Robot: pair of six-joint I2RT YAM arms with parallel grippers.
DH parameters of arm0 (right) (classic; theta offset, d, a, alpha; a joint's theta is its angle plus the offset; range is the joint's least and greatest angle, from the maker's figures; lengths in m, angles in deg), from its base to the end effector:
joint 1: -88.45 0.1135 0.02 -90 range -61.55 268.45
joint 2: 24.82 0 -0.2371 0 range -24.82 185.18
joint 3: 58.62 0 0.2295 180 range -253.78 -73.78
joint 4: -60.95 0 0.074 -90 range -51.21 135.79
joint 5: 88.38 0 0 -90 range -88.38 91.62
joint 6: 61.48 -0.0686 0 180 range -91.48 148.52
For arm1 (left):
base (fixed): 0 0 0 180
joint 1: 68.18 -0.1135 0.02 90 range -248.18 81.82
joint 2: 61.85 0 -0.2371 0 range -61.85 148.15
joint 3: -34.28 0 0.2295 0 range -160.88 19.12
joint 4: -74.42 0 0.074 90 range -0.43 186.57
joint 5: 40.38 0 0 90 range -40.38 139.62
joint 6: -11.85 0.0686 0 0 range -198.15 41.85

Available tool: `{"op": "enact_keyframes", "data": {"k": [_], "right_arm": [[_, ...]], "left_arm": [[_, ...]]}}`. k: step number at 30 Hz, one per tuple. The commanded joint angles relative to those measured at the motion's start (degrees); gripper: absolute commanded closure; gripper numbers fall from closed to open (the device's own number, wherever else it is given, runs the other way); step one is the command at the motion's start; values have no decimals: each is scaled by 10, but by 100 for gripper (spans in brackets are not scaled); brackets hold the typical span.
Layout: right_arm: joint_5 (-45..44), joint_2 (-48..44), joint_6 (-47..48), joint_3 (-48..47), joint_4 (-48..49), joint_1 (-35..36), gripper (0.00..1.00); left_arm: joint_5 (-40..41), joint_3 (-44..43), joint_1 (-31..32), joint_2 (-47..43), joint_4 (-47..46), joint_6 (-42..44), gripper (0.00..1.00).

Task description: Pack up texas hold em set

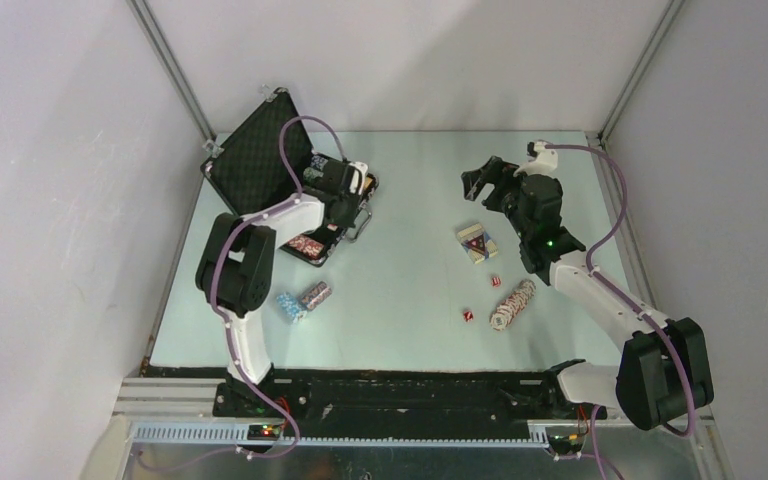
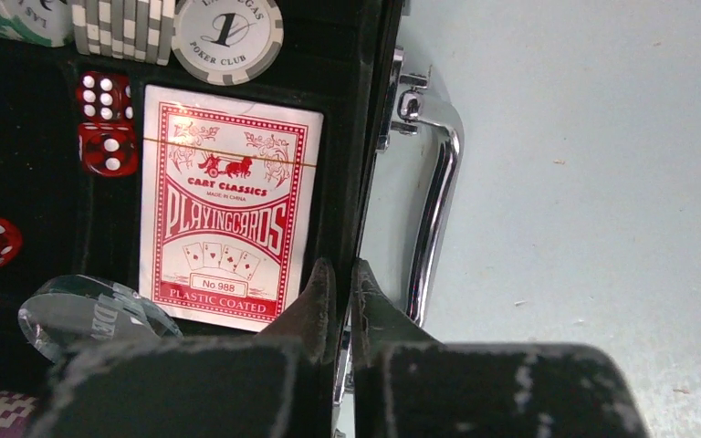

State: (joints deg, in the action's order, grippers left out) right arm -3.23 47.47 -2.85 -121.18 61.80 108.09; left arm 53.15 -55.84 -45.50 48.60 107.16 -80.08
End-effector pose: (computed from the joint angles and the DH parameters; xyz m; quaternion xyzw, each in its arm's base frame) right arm 0.2984 0.1003 0.2786 0.1049 0.7523 0.2507 0.6002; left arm 0.3741 -0.1517 0.1420 0.1611 0.9343 -0.0389 0.3155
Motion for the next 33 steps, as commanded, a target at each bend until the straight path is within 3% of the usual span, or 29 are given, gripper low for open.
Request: {"op": "enact_keyframes", "data": {"k": [1, 7, 15, 23, 26, 29, 33], "right_arm": [[-18, 5, -9, -4, 6, -2, 9], [-23, 1, -12, -4, 0, -5, 10], [-29, 1, -17, -4, -8, -7, 10], [-30, -2, -16, -4, -11, -7, 10], [-40, -6, -8, -4, -13, -1, 10], [-53, -8, -8, -4, -15, 5, 10], [-46, -1, -11, -4, -11, 5, 10]], "left_arm": [[-45, 31, 58, -45, 6, -2, 100], [-39, 47, 129, -79, 6, -9, 100], [-55, 57, 172, -114, 9, -44, 100], [-50, 85, 216, -148, 3, 24, 98], [-12, 92, 238, -162, 0, 40, 85], [-9, 97, 239, -189, -12, 25, 63], [15, 89, 237, -222, -19, -2, 49]]}}
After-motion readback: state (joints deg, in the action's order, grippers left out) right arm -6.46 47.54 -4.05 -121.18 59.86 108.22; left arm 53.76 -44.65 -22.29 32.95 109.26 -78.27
